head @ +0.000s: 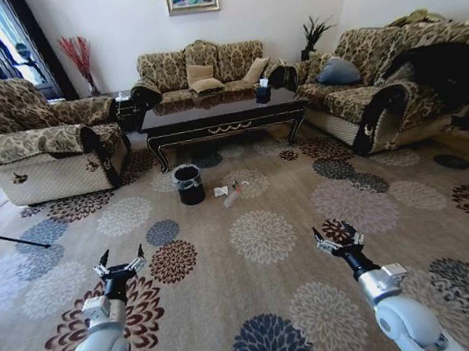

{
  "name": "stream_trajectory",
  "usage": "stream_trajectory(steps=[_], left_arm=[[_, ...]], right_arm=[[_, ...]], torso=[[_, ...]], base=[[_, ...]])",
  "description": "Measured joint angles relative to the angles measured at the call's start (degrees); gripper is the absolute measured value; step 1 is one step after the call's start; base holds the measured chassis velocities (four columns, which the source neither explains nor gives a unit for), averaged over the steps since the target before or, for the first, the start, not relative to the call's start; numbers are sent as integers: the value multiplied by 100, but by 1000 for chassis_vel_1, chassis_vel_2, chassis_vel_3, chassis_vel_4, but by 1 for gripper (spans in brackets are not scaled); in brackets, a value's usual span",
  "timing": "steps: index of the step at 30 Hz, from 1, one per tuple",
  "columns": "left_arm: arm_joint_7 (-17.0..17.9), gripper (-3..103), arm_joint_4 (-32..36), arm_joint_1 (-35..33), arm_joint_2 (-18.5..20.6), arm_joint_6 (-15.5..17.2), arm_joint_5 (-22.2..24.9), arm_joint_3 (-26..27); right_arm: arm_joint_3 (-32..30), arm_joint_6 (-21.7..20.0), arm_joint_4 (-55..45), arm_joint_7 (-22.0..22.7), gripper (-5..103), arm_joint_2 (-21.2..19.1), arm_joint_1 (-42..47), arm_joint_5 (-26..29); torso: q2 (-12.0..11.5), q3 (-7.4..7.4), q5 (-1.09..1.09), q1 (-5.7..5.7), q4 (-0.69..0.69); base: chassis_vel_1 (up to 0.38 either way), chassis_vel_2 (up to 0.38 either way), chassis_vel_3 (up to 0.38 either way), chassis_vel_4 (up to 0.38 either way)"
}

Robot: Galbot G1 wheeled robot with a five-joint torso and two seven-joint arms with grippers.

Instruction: Move to the front of the table and pick up the trash from the floor, then place it into the trash bin.

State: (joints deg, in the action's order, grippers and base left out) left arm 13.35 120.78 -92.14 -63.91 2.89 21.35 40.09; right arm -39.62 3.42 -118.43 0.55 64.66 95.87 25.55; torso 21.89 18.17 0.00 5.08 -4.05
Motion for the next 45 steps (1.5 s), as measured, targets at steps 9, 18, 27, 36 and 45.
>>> stream_trajectory(steps=[9, 18, 27, 36, 45], left_arm=[[2, 100, 16, 13, 4, 2, 1, -4], [3, 100, 21, -14, 4, 4, 24, 2], [19, 100, 54, -9, 39, 24, 22, -28], [49, 100, 116, -30, 23, 70, -8, -85], [52, 100, 147, -49, 31, 72, -34, -186]], right_arm=[[6, 49, 9, -27, 100, 151, 47, -57], [-28, 55, -27, -28, 100, 183, 126, -73], [-19, 70, -40, -38, 100, 234, 137, -96], [-2, 70, -41, -37, 100, 182, 119, -90], [180, -23, 121, 62, 100, -341, -309, 158]], torso=[[-191, -118, 0, -72, 0], [-385, -248, 0, -135, 0], [-609, -404, 0, -205, 0], [-814, -546, 0, -266, 0], [-1028, -706, 1, -321, 1]], base=[[0, 0, 0, 0], [0, 0, 0, 0], [0, 0, 0, 0], [0, 0, 0, 0], [0, 0, 0, 0]])
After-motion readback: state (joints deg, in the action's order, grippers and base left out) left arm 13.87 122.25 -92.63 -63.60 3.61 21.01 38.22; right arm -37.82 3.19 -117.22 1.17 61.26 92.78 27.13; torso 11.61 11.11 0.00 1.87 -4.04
